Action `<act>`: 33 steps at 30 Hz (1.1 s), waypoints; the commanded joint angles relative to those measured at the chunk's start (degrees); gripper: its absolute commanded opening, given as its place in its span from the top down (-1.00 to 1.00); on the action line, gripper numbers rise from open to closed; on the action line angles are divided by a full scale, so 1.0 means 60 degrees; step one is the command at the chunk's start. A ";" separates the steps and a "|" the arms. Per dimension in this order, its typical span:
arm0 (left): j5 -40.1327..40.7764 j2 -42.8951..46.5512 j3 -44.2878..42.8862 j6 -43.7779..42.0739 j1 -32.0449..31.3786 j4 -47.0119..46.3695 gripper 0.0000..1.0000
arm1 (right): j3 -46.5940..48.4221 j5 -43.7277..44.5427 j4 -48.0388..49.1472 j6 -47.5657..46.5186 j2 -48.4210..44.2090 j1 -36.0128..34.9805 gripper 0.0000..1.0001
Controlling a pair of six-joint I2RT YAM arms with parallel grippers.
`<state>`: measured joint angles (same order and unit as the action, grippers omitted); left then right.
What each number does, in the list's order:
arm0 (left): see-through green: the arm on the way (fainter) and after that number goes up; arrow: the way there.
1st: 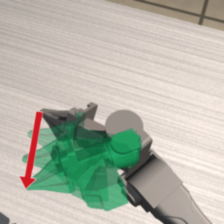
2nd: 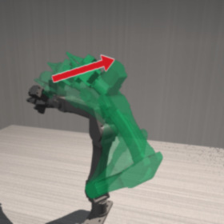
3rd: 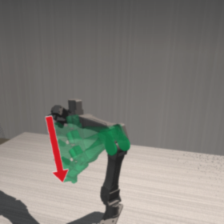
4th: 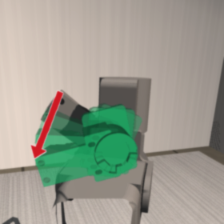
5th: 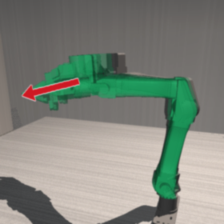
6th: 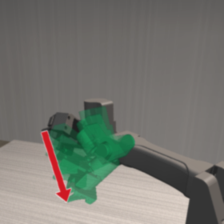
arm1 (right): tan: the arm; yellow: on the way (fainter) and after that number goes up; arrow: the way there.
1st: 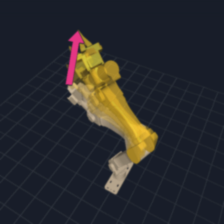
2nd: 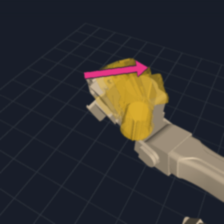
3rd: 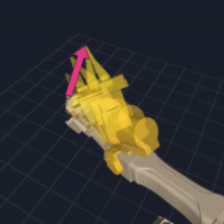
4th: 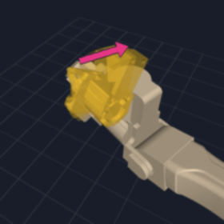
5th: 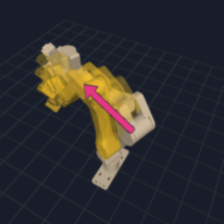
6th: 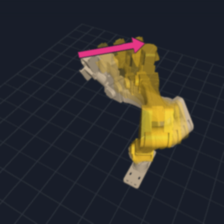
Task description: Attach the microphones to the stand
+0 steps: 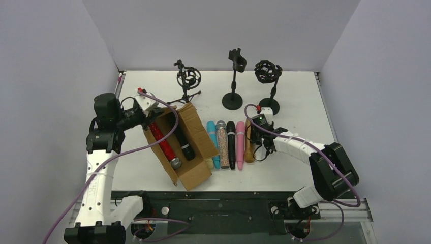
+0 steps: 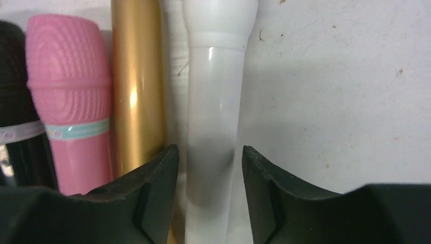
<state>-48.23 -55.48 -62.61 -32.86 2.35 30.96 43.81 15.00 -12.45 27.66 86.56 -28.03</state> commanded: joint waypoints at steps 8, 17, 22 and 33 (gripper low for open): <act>-0.0252 0.0351 -0.0063 0.0899 0.0048 -0.0746 1.00 | 0.2020 0.2491 -0.0903 0.0058 -0.2843 -0.3452 -0.12; 0.0104 0.0411 0.0030 0.1509 0.0051 -0.0796 1.00 | 0.3982 0.2658 0.1125 -0.1193 -0.0833 -0.7346 -0.01; 0.0366 0.0590 0.0157 0.1507 0.0041 -0.0689 1.00 | 0.4890 0.2239 0.1722 -0.1577 0.1008 -0.7614 0.02; 0.0952 0.0668 0.0113 0.1282 0.0033 -0.0260 1.00 | 0.6186 0.1916 0.2322 -0.1831 0.3407 -0.7347 -0.03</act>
<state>-43.03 -52.66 -61.43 -24.67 2.35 30.61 75.85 27.00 -2.94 17.82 104.97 -73.41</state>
